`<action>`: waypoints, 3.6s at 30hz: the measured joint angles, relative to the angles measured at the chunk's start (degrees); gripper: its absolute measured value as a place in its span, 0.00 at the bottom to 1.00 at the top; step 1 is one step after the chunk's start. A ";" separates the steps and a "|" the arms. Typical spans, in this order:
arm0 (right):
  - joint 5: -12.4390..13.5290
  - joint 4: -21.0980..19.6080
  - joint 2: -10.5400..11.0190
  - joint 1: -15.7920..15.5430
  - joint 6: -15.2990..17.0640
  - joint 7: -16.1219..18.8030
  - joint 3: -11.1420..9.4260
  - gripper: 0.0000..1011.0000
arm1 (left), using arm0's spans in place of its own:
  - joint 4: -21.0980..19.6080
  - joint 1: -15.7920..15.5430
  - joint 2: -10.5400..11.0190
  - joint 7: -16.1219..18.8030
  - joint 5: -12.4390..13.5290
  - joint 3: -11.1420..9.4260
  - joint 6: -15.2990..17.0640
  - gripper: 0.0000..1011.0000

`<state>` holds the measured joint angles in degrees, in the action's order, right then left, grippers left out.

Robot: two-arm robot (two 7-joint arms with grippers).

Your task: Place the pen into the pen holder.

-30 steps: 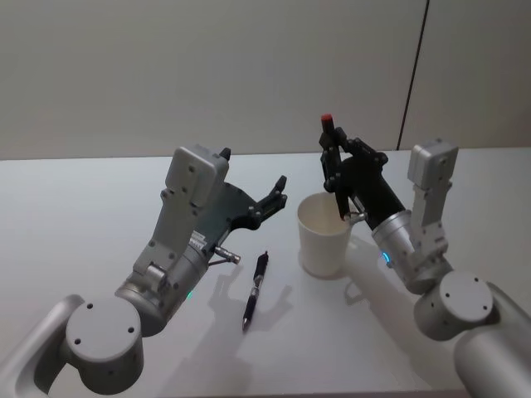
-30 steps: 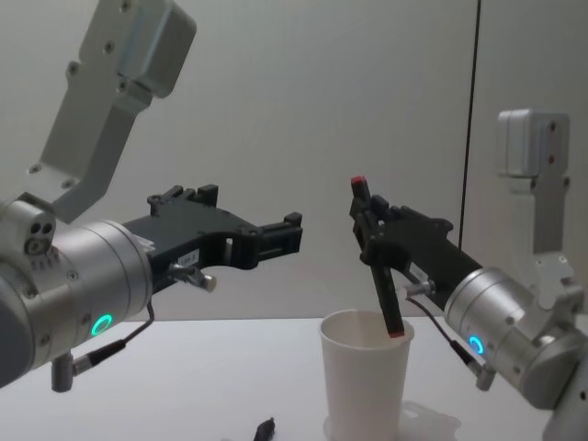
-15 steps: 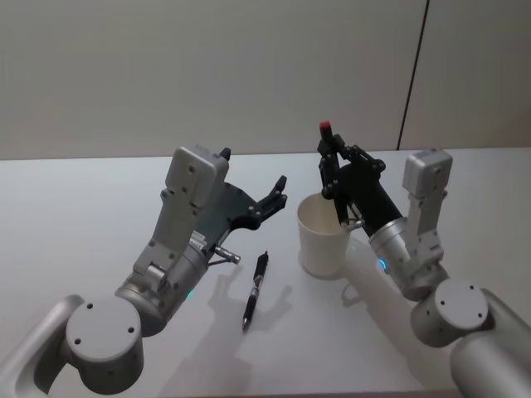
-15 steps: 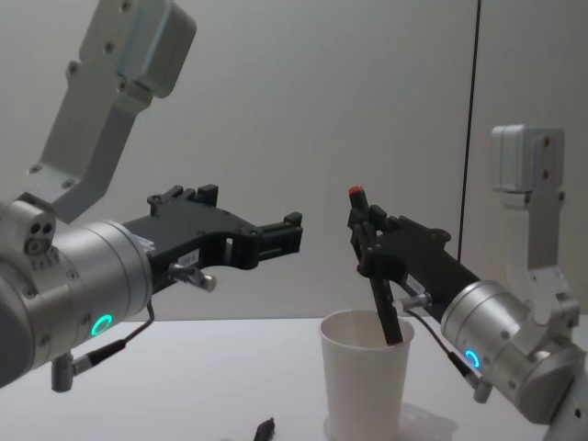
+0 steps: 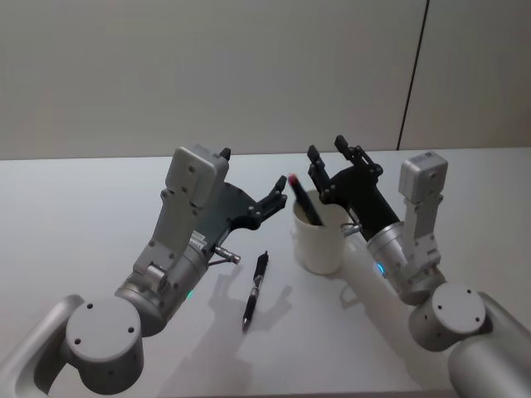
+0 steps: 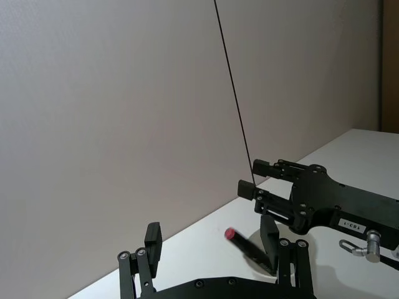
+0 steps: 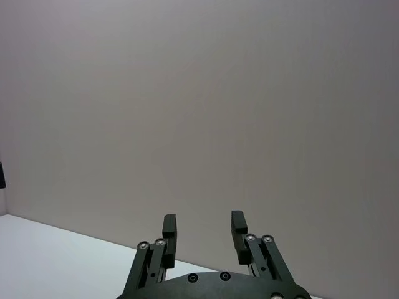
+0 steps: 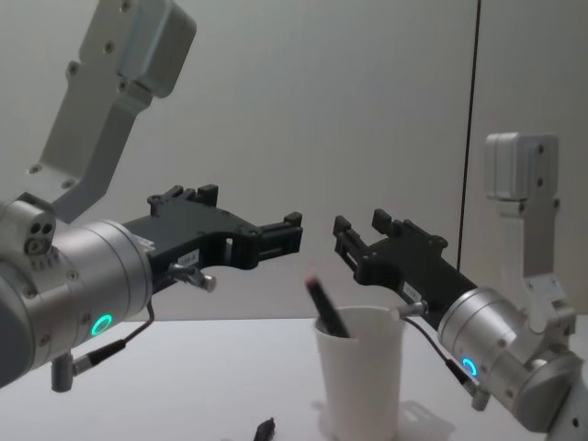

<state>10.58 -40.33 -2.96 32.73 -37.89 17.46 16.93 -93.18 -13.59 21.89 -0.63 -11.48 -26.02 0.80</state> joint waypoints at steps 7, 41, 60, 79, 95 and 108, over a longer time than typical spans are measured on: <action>-0.23 -0.98 0.17 -0.49 0.51 0.01 -0.09 0.66 | 0.00 0.00 0.00 0.00 0.00 0.00 0.00 0.99; -0.91 -22.80 5.83 -7.48 22.34 3.40 -4.21 0.99 | 0.00 0.00 0.00 0.00 0.00 0.00 0.00 0.99; -3.11 -31.51 10.49 -10.36 32.80 6.04 -7.58 0.99 | 0.00 0.00 0.00 0.00 0.00 0.00 0.00 0.99; -5.69 -36.37 14.75 -13.63 38.84 7.79 -10.38 0.99 | 0.00 0.00 0.00 0.00 0.00 0.00 0.00 0.99; -6.23 -38.72 16.22 -15.92 41.50 7.76 -11.08 0.99 | 0.00 0.00 0.00 0.00 0.00 0.00 0.00 0.99; -6.37 -39.36 16.60 -16.52 42.17 7.67 -11.22 0.99 | -0.50 0.05 0.02 -0.25 0.10 0.17 1.95 0.99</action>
<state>4.22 -79.69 13.64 16.21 4.28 25.13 5.72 -93.68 -13.53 21.91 -0.88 -11.38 -25.85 2.74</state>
